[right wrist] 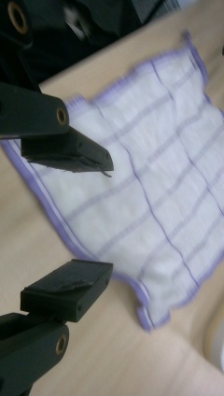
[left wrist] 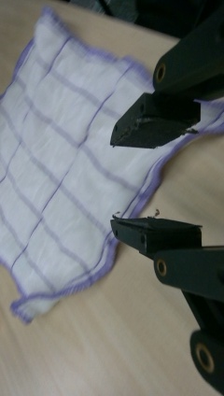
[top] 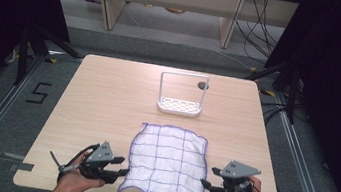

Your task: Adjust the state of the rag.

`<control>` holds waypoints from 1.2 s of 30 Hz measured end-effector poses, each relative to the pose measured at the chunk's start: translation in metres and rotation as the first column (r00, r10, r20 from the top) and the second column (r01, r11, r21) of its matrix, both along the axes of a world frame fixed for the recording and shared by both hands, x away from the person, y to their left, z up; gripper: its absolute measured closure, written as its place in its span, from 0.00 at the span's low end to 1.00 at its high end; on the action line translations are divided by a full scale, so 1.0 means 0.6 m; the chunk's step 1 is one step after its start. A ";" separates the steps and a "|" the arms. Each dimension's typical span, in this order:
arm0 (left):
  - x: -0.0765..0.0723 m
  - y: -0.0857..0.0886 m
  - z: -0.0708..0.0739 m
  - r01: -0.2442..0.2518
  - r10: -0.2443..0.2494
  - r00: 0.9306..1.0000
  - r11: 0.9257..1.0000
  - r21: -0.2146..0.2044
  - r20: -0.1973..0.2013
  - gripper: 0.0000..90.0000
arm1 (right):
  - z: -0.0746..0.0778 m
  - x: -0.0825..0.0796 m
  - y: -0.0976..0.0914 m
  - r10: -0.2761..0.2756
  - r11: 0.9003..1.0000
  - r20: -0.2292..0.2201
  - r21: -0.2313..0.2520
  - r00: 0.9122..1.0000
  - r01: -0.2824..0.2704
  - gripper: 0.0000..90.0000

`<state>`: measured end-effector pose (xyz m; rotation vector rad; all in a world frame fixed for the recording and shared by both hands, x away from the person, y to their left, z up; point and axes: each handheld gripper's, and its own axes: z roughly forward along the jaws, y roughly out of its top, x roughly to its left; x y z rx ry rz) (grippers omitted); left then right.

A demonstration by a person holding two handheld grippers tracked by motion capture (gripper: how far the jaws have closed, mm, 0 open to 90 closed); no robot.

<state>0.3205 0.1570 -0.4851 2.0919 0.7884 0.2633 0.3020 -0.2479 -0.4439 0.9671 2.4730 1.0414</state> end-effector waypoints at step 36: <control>0.221 -0.088 -0.026 -0.171 0.177 0.982 0.980 0.101 -0.060 0.54 | -0.064 0.242 0.025 -0.202 0.978 -0.110 -0.073 0.973 0.195 0.48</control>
